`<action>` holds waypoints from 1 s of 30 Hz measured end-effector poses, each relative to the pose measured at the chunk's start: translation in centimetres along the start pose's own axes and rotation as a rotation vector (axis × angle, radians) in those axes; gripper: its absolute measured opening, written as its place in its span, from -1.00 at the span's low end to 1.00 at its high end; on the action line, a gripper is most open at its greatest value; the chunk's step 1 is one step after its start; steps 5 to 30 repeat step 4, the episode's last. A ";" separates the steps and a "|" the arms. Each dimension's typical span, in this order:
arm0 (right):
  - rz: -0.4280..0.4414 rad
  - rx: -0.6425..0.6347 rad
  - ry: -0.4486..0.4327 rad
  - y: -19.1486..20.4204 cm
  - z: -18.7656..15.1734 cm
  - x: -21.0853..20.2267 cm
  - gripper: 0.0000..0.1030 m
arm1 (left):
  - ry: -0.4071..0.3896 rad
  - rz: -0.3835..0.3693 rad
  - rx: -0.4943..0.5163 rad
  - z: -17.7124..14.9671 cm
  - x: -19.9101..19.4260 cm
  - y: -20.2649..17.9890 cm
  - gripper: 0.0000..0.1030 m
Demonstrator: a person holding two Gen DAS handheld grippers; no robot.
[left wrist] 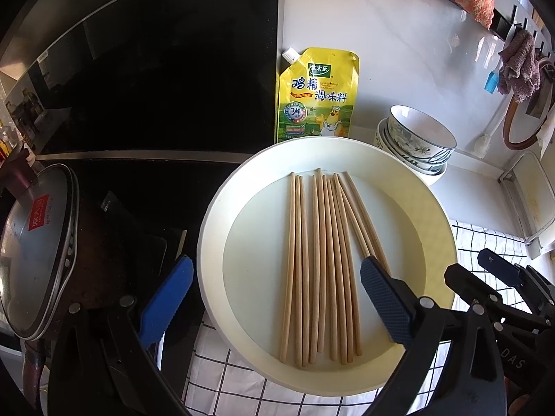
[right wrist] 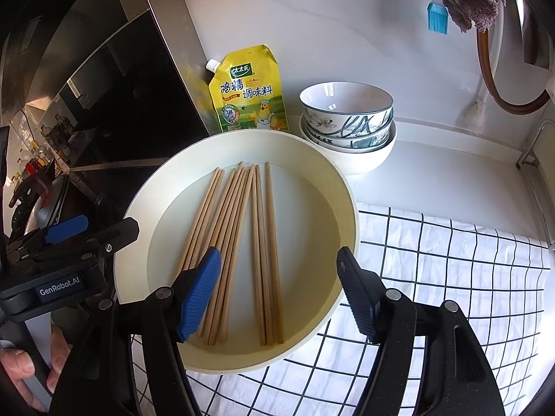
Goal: Organize utensils
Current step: 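Push the chopsticks in the basin into a neat parallel bundle with both open tools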
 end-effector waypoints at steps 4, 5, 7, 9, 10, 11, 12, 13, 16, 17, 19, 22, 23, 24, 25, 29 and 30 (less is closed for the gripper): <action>-0.001 0.001 -0.002 0.0 0.0 0.0 0.29 | 0.006 0.001 -0.002 0.0 0.1 0.0 0.86; -0.001 0.001 -0.002 0.0 0.0 0.0 0.29 | 0.006 0.001 -0.002 0.0 0.1 0.0 0.86; -0.001 0.001 -0.002 0.0 0.0 0.0 0.29 | 0.006 0.001 -0.002 0.0 0.1 0.0 0.86; -0.001 0.001 -0.002 0.0 0.0 0.0 0.29 | 0.006 0.001 -0.002 0.0 0.1 0.0 0.86; -0.001 0.001 -0.002 0.0 0.0 0.0 0.29 | 0.006 0.001 -0.002 0.0 0.1 0.0 0.86; -0.001 0.001 -0.002 0.0 0.0 0.0 0.29 | 0.006 0.001 -0.002 0.0 0.1 0.0 0.86; -0.001 0.001 -0.002 0.0 0.0 0.0 0.29 | 0.006 0.001 -0.002 0.0 0.1 0.0 0.86; -0.001 0.001 -0.002 0.0 0.0 0.0 0.29 | 0.006 0.001 -0.002 0.0 0.1 0.0 0.86; -0.001 0.001 -0.002 0.0 0.0 0.0 0.29 | 0.006 0.001 -0.002 0.0 0.1 0.0 0.86; -0.001 0.001 -0.002 0.0 0.0 0.0 0.29 | 0.006 0.001 -0.002 0.0 0.1 0.0 0.86; -0.001 0.001 -0.002 0.0 0.0 0.0 0.29 | 0.006 0.001 -0.002 0.0 0.1 0.0 0.86; -0.001 0.001 -0.002 0.0 0.0 0.0 0.29 | 0.006 0.001 -0.002 0.0 0.1 0.0 0.86; -0.001 0.001 -0.002 0.0 0.0 0.0 0.29 | 0.006 0.001 -0.002 0.0 0.1 0.0 0.86; -0.001 0.001 -0.002 0.0 0.0 0.0 0.29 | 0.006 0.001 -0.002 0.0 0.1 0.0 0.86; -0.001 0.001 -0.002 0.0 0.0 0.0 0.29 | 0.006 0.001 -0.002 0.0 0.1 0.0 0.86; -0.001 0.001 -0.002 0.0 0.0 0.0 0.29 | 0.006 0.001 -0.002 0.0 0.1 0.0 0.86; -0.001 0.001 -0.002 0.0 0.0 0.0 0.29 | 0.006 0.001 -0.002 0.0 0.1 0.0 0.86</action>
Point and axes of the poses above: each gripper's, at about its wrist camera, not at the fingertips, and x roughly the way its jaws point, y to its left, z to its top, the point moved 3 cm from there along x, roughly the way its jaws point, and after that the axes turned 6 degrees about z, right-handed, at the moved point
